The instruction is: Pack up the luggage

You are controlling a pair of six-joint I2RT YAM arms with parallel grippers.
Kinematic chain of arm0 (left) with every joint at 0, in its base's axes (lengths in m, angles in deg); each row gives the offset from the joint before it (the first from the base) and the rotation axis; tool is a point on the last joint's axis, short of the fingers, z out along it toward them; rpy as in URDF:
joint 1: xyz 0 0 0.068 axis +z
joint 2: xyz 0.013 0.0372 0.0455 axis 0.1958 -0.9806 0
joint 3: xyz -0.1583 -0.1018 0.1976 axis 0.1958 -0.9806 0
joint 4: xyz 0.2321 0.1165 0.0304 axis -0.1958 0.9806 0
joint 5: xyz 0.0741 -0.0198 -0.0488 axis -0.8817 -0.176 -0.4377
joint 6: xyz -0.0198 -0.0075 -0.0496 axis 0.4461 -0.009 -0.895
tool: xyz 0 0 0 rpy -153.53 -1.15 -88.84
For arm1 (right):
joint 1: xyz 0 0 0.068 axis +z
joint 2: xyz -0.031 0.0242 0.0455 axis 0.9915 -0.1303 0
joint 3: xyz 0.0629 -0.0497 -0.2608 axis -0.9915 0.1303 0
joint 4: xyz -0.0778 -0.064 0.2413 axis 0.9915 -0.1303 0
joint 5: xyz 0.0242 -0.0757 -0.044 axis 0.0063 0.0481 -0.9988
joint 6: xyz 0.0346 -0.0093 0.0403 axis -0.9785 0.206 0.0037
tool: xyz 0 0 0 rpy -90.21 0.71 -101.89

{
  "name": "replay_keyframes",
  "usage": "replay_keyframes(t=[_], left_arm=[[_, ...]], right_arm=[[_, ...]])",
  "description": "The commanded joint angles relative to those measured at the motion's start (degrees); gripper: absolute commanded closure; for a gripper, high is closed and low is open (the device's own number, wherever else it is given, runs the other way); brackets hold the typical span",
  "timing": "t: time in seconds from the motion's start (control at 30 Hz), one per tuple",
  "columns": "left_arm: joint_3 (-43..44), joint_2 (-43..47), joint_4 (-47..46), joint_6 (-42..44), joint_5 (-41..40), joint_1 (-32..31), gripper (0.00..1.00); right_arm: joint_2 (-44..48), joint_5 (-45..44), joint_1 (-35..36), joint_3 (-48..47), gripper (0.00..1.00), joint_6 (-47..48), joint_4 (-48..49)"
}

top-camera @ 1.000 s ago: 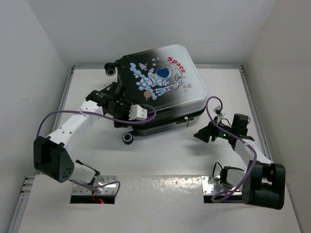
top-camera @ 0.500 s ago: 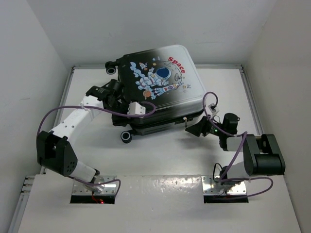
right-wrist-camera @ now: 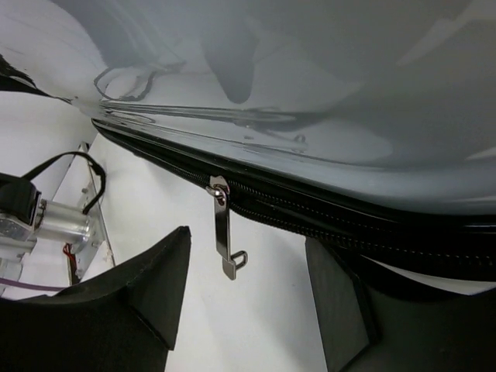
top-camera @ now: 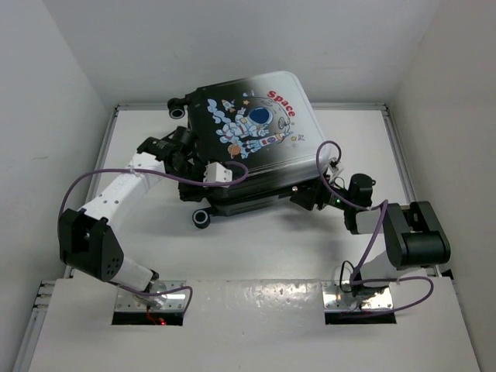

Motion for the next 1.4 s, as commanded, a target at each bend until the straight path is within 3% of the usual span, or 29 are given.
replay_keyframes(t=[0.0, 0.43, 0.63, 1.07, 1.17, 1.2, 1.27, 1.37], left_arm=[[-1.05, -3.11, 0.77, 1.48, -5.52, 2.4, 1.0], [-1.05, -3.64, 0.77, 0.95, -5.52, 2.41, 1.0], [-1.05, -3.64, 0.25, 0.42, -5.52, 2.93, 1.0], [-1.05, -3.64, 0.25, -0.11, -5.52, 2.93, 1.0], [-1.57, -3.64, 0.25, -0.11, -5.52, 2.93, 1.0], [-1.57, -3.64, 0.25, -0.11, -5.52, 2.93, 1.0], [-1.57, -3.64, -0.28, -0.71, -6.05, 2.93, 1.0], [-1.57, -3.64, -0.28, -1.25, -6.58, 3.54, 1.0]], right_arm=[[-1.26, -1.78, 0.57, -3.51, 0.4, 1.3, 3.13], [-2.41, -1.52, 3.82, -6.05, 0.51, -0.11, 3.84], [-1.71, 0.86, 5.14, -5.88, 0.6, 0.24, 3.31], [-1.0, 0.33, 6.72, -5.09, 0.62, 1.39, 1.2], [-1.62, -0.11, 6.64, -6.32, 0.73, 0.95, 1.54], [-1.88, -0.2, 6.64, -6.49, 0.86, 0.51, 1.9], [-2.06, -0.55, 6.64, -6.85, 1.0, 0.42, 2.16], [-0.49, -0.38, 6.11, -6.15, 1.0, 0.16, 2.25]])
